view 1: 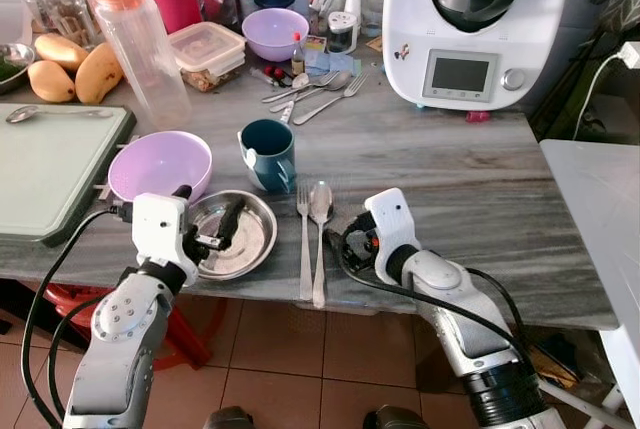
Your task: Setting the table
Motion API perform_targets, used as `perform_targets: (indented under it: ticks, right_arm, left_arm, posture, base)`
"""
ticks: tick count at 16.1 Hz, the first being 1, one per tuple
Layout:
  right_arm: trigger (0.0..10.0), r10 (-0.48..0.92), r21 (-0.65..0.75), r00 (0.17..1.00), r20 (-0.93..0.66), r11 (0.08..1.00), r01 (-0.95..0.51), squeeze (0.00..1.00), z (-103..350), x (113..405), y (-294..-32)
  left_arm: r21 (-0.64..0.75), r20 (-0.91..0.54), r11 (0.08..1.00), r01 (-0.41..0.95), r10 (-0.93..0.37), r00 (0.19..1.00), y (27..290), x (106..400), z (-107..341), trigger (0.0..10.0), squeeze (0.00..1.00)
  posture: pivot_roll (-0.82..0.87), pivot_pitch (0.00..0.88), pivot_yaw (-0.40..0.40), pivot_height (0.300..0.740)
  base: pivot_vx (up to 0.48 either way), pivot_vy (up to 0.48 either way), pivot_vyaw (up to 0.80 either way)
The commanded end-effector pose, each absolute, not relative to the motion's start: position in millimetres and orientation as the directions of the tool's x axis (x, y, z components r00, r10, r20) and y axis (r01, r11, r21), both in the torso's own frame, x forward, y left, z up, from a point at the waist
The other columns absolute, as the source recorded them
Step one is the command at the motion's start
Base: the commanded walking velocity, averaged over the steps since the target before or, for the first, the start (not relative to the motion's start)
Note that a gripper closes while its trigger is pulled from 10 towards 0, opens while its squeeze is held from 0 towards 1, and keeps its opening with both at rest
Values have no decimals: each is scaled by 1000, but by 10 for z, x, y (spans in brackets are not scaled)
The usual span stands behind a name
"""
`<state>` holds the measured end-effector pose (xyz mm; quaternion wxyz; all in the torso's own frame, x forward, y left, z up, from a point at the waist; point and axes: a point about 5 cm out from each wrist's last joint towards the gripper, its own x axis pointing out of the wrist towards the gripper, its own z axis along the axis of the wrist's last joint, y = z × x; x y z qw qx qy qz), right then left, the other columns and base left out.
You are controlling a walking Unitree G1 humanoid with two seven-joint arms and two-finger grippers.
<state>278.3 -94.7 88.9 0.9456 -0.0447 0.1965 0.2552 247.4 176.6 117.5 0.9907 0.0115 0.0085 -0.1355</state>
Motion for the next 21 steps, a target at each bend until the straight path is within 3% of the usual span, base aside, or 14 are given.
perform_targets:
  ticks: [1, 11, 14, 21]
  right_arm:
    - [10000, 461, 25, 785, -414, 868, -496, 1000, 872, 2762, -967]
    - [10000, 302, -74, 887, -350, 935, -348, 1000, 1042, 2595, -1294]
    - [10000, 344, -63, 901, -264, 926, -372, 1000, 1105, 2557, -1191]
    - [10000, 414, 6, 865, -282, 903, -430, 1000, 1086, 2866, -760]
  left_arm:
    - [26, -19, 962, 271, -271, 962, 1770, 2477, 1188, 10000, 0]
    - [37, 1, 964, 262, -263, 965, 1798, 2490, 1240, 10000, 0]
    - [36, 4, 964, 264, -264, 965, 1781, 2511, 1237, 10000, 0]
    - [41, -8, 962, 271, -271, 962, 1791, 2469, 1217, 10000, 0]
  posture:
    - [33, 57, 26, 740]
    - [30, 40, 29, 740]
    - [28, 36, 34, 740]
    - [52, 43, 31, 740]
  base:
    - [0, 0, 0]
    - [0, 0, 0]
    - [0, 0, 0]
    - [0, 0, 0]
